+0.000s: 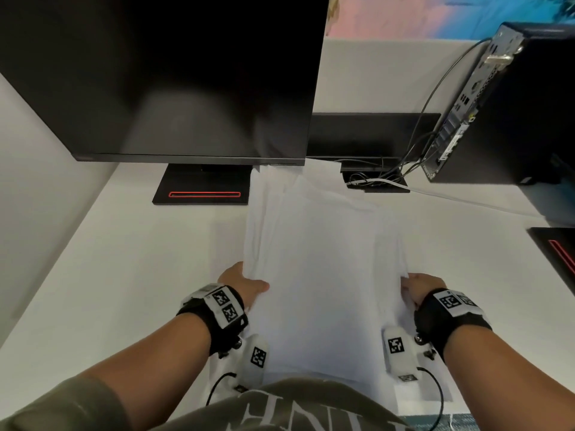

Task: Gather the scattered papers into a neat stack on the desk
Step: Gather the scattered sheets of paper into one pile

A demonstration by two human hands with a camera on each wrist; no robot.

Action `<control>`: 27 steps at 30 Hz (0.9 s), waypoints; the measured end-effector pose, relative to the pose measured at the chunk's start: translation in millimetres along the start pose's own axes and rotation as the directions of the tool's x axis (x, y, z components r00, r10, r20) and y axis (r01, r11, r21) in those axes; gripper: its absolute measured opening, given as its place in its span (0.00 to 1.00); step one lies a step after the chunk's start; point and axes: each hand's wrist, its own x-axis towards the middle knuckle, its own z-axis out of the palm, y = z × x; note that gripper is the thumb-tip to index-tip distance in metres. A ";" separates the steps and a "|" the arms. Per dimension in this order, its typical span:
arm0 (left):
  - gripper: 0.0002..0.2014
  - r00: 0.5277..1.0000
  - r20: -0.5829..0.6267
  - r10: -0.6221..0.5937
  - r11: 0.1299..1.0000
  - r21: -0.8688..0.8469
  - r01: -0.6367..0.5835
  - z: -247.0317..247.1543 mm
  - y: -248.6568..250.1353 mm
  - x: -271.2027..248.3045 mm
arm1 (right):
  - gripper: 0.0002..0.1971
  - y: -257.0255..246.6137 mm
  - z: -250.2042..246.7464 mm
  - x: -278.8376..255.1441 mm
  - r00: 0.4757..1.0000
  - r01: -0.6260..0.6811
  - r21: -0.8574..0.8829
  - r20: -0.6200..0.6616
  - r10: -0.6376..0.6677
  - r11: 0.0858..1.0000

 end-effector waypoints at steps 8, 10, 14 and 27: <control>0.37 0.998 -0.065 -0.002 0.820 0.571 0.039 6.7 9.5 -2.7 | 0.20 -4.8 5.4 -3.9 0.992 -0.070 0.168 -0.087 0.086 0.983; 0.36 0.998 0.013 0.063 0.892 0.448 -0.062 16.8 13.1 -0.6 | 0.19 -6.9 8.4 -11.5 0.995 -0.066 0.164 -0.065 0.078 0.984; 0.32 0.991 0.057 0.123 0.928 0.347 -0.135 24.2 20.6 -1.4 | 0.20 0.6 -0.2 -15.9 0.992 -0.085 0.257 -0.068 0.106 0.963; 0.19 0.977 0.084 0.195 0.972 0.115 -0.203 44.6 26.5 -11.1 | 0.28 16.1 17.9 -7.3 0.990 -0.108 0.671 0.144 0.014 0.734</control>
